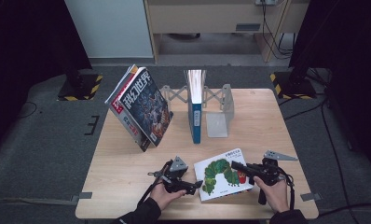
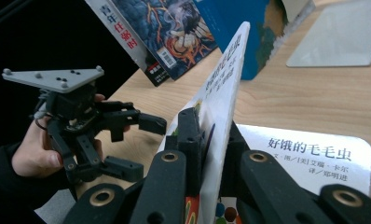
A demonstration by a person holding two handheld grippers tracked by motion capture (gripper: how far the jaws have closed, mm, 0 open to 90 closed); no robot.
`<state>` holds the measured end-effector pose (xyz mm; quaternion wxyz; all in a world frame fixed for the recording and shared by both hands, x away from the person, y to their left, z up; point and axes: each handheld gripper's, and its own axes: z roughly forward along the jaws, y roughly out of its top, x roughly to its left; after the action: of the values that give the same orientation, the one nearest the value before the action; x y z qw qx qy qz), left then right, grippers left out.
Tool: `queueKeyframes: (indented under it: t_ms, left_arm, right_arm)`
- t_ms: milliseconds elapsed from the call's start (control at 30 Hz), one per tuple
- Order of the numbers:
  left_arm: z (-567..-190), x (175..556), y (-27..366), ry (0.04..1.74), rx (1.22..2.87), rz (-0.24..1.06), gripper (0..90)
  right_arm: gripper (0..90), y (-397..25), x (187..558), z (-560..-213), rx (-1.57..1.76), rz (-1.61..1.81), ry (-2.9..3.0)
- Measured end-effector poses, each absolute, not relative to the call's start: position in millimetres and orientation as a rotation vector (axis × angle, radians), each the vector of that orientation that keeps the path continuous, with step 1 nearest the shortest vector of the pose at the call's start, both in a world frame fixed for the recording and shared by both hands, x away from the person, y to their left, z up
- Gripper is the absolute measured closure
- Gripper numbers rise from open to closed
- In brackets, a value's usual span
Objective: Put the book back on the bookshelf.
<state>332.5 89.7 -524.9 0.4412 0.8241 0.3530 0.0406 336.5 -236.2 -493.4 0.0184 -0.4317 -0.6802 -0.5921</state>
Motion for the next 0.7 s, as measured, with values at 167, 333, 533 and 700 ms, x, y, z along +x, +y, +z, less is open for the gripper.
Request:
queueKeyframes:
  t_ms: [167, 333, 533, 700]
  left_arm:
    - [-529.0, 332.5, 82.2, 0.845, 2.032, 0.037, 10.9]
    - [-532.9, 332.9, 78.2, 0.823, 2.036, 0.012, 5.8]
    - [-537.1, 333.6, 74.4, 0.825, 2.03, -0.035, 4.1]
    - [-536.7, 333.1, 73.6, 0.815, 2.051, -0.013, 6.1]
  right_arm:
    - [84.6, -234.7, 335.2, -490.2, -1.31, -1.87, -2.119]
    - [84.4, -235.1, 335.5, -490.5, -1.305, -1.875, -2.123]
    - [78.3, -235.6, 337.2, -497.6, -1.373, -1.841, -2.16]
    - [66.5, -232.7, 337.5, -506.9, -1.435, -1.748, -2.3]
